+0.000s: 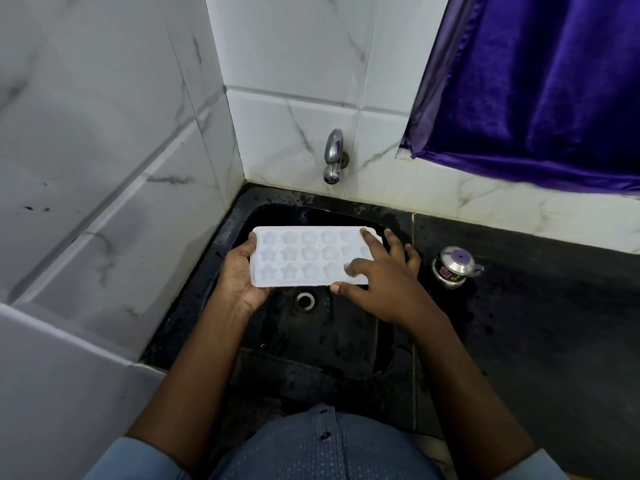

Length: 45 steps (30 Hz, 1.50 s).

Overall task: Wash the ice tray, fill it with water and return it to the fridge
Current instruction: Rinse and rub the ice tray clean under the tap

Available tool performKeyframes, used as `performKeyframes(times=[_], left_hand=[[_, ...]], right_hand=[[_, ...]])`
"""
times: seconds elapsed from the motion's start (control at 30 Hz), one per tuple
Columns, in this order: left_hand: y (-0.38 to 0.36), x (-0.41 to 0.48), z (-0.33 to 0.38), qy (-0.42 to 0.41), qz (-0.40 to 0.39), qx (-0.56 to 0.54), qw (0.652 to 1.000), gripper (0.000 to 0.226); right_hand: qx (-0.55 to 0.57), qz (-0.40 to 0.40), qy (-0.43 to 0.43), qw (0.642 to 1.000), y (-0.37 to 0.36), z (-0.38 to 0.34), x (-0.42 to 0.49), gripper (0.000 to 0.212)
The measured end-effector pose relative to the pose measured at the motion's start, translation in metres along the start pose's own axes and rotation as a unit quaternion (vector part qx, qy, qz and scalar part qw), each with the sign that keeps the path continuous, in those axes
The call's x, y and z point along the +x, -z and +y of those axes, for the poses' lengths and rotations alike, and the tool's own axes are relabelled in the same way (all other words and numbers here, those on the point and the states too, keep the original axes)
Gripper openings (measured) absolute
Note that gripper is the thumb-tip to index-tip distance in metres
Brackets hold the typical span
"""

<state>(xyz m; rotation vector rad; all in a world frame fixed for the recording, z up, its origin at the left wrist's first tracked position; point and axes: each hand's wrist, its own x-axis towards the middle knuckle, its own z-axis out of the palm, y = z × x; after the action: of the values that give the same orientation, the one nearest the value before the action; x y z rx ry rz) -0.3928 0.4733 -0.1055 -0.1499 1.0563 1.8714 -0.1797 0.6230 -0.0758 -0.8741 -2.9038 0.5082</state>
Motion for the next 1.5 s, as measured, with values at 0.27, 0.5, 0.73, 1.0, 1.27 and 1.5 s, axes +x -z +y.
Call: performKeyframes(times=[0.27,0.5,0.73,1.0,1.27,1.5], left_hand=[[0.001,0.0,0.001,-0.002,0.008,-0.003,1.0,0.046],[0.005,0.0,0.007,-0.005,0.018,0.0,1.0,0.044],[0.007,0.0,0.009,-0.006,0.015,-0.004,1.0,0.045],[0.009,-0.005,0.003,-0.001,0.003,-0.007,1.0,0.047],[0.011,-0.01,-0.001,0.005,0.01,-0.01,1.0,0.047],[0.009,-0.011,0.002,-0.01,0.02,-0.017,1.0,0.045]], right_hand=[[0.03,0.0,0.004,1.0,0.002,0.003,-0.001,0.051],[-0.013,0.007,-0.02,1.0,0.013,0.017,0.003,0.066],[0.003,0.01,-0.006,1.0,0.009,0.026,-0.005,0.051],[0.005,0.027,-0.005,1.0,0.007,0.024,-0.007,0.027],[0.011,0.021,-0.004,1.0,0.005,0.022,-0.01,0.024],[0.012,0.037,-0.016,0.999,0.002,0.02,-0.009,0.029]])
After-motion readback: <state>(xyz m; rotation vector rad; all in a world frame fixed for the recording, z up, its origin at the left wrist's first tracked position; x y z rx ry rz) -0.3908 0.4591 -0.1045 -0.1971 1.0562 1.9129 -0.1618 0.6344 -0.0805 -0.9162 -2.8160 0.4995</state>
